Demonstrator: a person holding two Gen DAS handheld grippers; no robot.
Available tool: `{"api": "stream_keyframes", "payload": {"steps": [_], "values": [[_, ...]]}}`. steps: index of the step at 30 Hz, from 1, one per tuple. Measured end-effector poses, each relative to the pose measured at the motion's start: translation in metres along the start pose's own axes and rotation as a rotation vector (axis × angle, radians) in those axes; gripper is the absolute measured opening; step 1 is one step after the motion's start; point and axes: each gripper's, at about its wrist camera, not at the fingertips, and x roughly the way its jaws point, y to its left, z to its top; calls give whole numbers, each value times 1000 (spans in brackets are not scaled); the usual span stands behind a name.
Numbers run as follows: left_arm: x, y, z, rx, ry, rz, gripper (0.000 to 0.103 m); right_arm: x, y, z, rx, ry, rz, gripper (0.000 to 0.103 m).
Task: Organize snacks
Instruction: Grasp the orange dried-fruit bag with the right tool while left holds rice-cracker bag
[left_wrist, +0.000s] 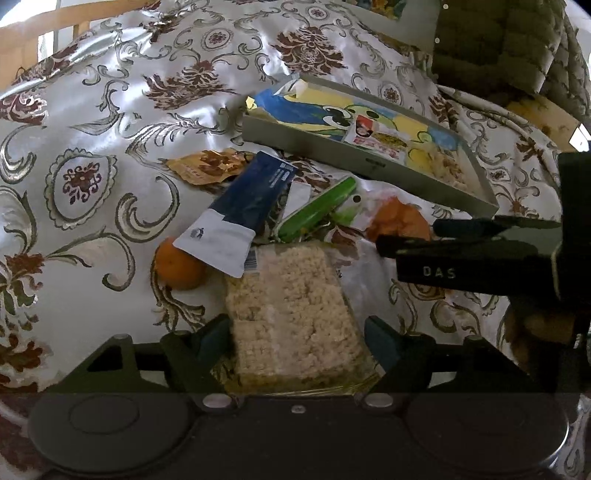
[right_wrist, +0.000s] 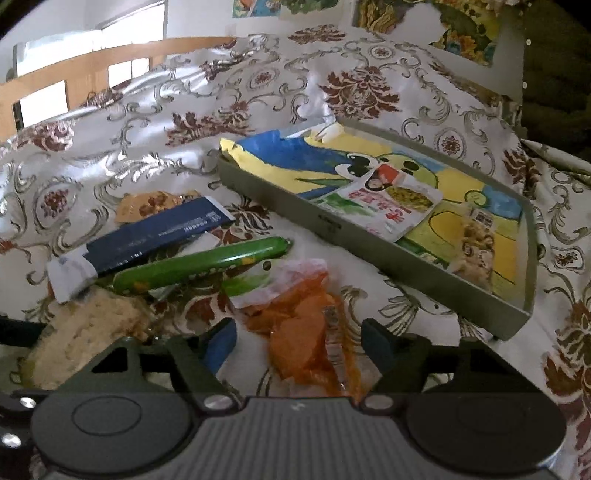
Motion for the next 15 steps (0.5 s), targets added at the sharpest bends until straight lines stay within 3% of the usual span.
{"api": "stream_keyframes", "payload": {"steps": [10, 15], "values": [[-2, 1, 0, -18, -12, -19, 78, 6, -4, -4, 31, 15, 2, 71], [-3, 1, 0, -23, -12, -30, 77, 5, -3, -3, 44, 30, 20, 55]]}}
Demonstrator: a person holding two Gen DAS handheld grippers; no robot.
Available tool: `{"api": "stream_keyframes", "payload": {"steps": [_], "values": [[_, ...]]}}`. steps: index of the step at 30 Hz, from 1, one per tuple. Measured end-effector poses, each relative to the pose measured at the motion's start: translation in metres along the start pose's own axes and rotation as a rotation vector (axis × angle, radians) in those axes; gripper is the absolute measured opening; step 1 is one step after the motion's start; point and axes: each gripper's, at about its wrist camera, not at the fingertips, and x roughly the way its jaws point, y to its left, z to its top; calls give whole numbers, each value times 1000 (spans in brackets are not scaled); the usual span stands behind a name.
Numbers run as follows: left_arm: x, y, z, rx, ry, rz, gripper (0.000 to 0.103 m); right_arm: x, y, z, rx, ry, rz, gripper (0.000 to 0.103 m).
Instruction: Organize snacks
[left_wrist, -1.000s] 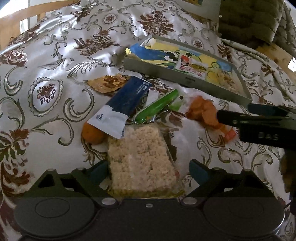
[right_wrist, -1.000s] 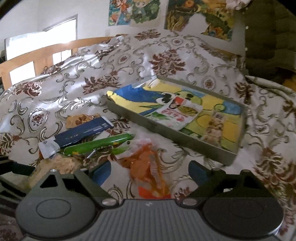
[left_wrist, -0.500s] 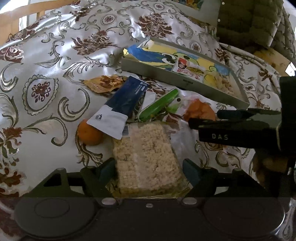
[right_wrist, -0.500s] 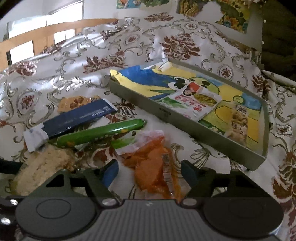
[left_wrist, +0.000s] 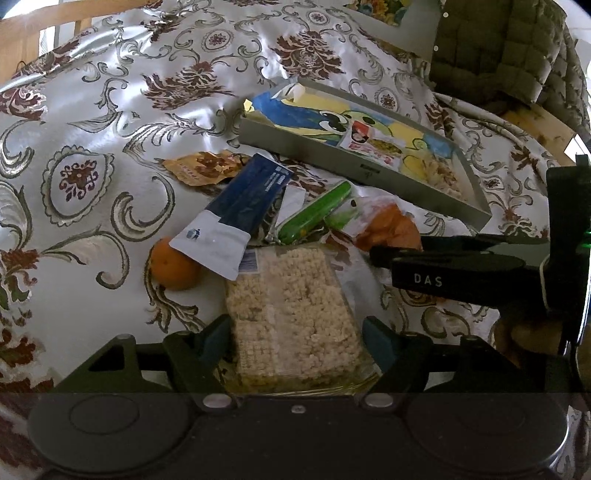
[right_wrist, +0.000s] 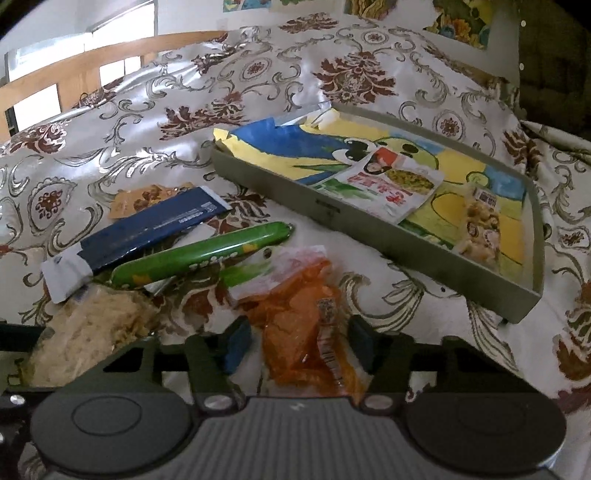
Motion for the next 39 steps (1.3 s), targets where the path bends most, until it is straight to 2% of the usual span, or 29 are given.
{"api": "stream_keyframes", "payload": {"steps": [3, 9, 12, 20, 21, 26, 29, 32, 34, 36, 39], "values": [[-1, -1, -1, -5, 4, -15, 77, -3, 2, 0, 12, 15, 3, 52], [3, -1, -1, 8, 21, -19, 77, -7, 0, -3, 51, 40, 28, 54], [2, -1, -1, 1, 19, -27, 76, -9, -2, -2, 69, 48, 31, 49], [-10, -6, -6, -33, 46, -118, 76, -43, -14, -9, 210, 115, 32, 45], [-12, -7, -7, -31, 46, -124, 76, -47, -16, -11, 227, 117, 34, 41], [-15, -10, -10, -17, 47, -131, 76, -62, -24, -20, 303, 133, 40, 42], [-16, -9, -10, -28, 50, -134, 76, -62, -19, -24, 269, 138, 28, 43], [-18, -9, -11, -27, 47, -127, 76, -58, -14, -25, 246, 130, 41, 51], [-19, -8, -11, -26, 44, -125, 76, -54, -11, -24, 227, 128, 42, 53], [-19, -7, -11, -27, 41, -123, 76, -48, -6, -23, 190, 133, 29, 63], [-22, -6, -12, -34, 38, -121, 76, -37, 0, -26, 146, 176, 10, 55]]}}
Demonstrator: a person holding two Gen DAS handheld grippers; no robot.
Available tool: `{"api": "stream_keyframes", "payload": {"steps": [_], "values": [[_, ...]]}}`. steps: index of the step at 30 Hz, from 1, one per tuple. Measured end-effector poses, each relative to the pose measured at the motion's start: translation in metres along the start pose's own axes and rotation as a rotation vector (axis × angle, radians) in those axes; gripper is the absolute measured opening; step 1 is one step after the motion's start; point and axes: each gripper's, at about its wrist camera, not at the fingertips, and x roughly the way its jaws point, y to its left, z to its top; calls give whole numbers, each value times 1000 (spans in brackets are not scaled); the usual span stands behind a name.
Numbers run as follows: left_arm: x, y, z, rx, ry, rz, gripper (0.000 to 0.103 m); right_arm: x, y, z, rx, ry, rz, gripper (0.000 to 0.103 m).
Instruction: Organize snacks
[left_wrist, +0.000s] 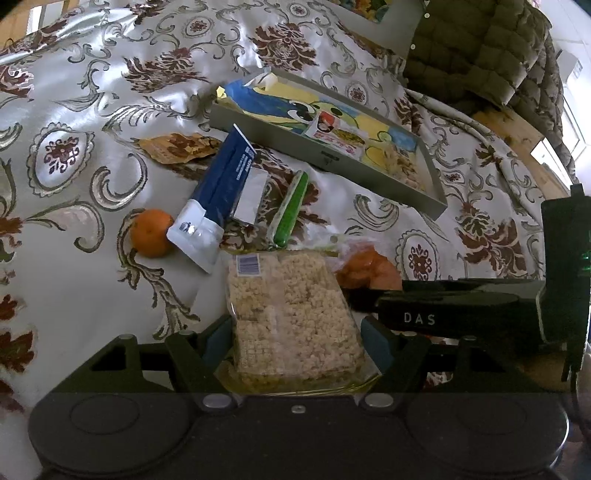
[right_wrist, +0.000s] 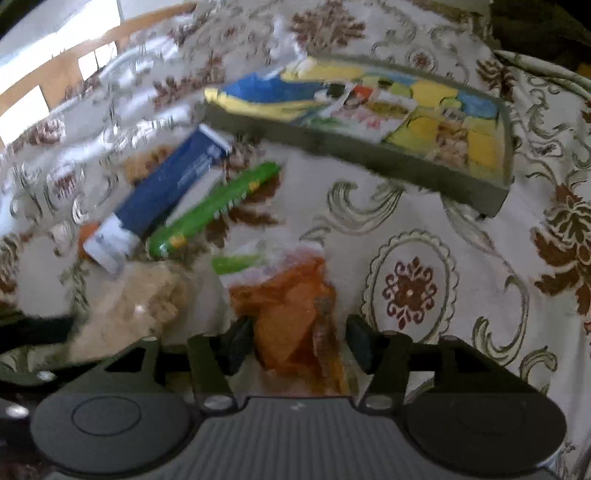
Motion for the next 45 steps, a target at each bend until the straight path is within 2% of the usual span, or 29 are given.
{"api": "stream_keyframes", "payload": {"steps": [2, 7, 11, 15, 22, 28, 33, 38, 45], "values": [[-3, 0, -1, -6, 2, -5, 76, -1, 1, -1, -2, 0, 12, 50], [-11, -7, -8, 18, 9, -36, 76, -16, -2, -3, 11, -4, 26, 46], [-16, -14, -15, 37, 22, -79, 76, -33, -10, -8, 60, -23, 21, 44], [-21, -16, -16, 37, -12, -100, 76, -42, -15, -14, 80, -24, 26, 43], [-28, -9, -7, -5, -97, -59, 76, -60, -20, -8, 136, -126, 70, 42], [-25, -3, -2, -38, -107, -48, 76, -49, -20, -8, 139, -90, 67, 42], [-28, -5, 0, -18, -144, -27, 76, -60, -33, -3, 240, -175, 138, 42], [-25, -9, 9, -13, -153, -20, 76, -66, -46, 0, 311, -254, 164, 42], [-18, -19, 53, 12, -202, -29, 76, -65, -64, 10, 408, -353, 177, 42]]}}
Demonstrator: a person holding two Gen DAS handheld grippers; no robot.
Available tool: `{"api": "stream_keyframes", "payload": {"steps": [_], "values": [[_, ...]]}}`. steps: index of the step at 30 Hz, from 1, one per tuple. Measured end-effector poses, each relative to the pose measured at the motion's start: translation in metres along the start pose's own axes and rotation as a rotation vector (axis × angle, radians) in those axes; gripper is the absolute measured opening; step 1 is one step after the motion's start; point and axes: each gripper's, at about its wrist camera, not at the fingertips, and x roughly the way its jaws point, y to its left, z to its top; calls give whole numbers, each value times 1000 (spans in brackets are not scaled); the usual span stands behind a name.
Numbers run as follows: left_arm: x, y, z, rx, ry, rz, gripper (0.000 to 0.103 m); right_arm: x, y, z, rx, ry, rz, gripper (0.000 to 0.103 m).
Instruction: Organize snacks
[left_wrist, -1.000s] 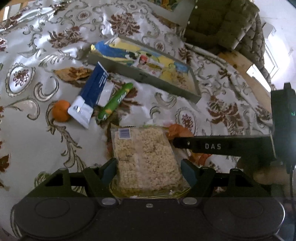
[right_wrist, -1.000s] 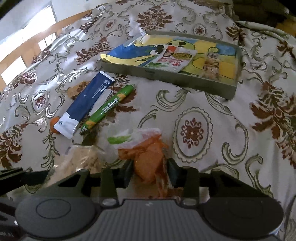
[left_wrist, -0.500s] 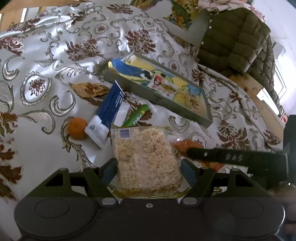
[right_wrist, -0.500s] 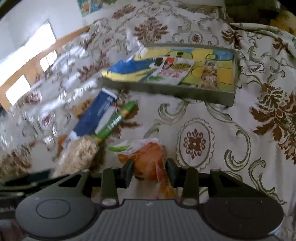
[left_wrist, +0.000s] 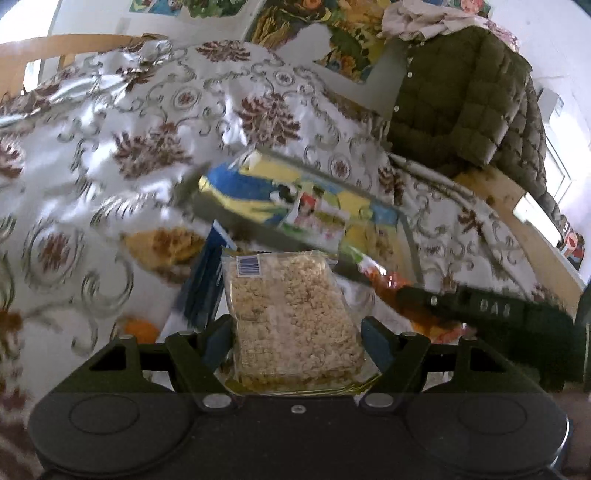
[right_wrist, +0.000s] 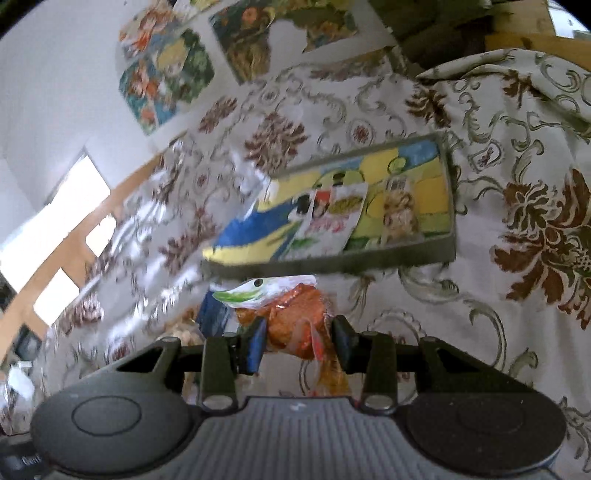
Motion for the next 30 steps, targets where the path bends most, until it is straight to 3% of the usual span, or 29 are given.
{"api": "stream_keyframes", "payload": {"steps": [4, 8, 18, 23, 30], "values": [[21, -1, 27, -14, -4, -17, 76, 8, -7, 12, 23, -46, 9, 42], [47, -6, 56, 40, -19, 0, 76, 23, -17, 26, 51, -76, -5, 42], [142, -22, 119, 26, -27, -23, 76, 64, -40, 64, 103, -168, -37, 43], [191, -25, 132, 37, -9, 6, 76, 88, -40, 75, 28, -228, -102, 43], [232, -16, 133, 8, 45, 34, 76, 125, -46, 73, 15, -203, -155, 43]]}}
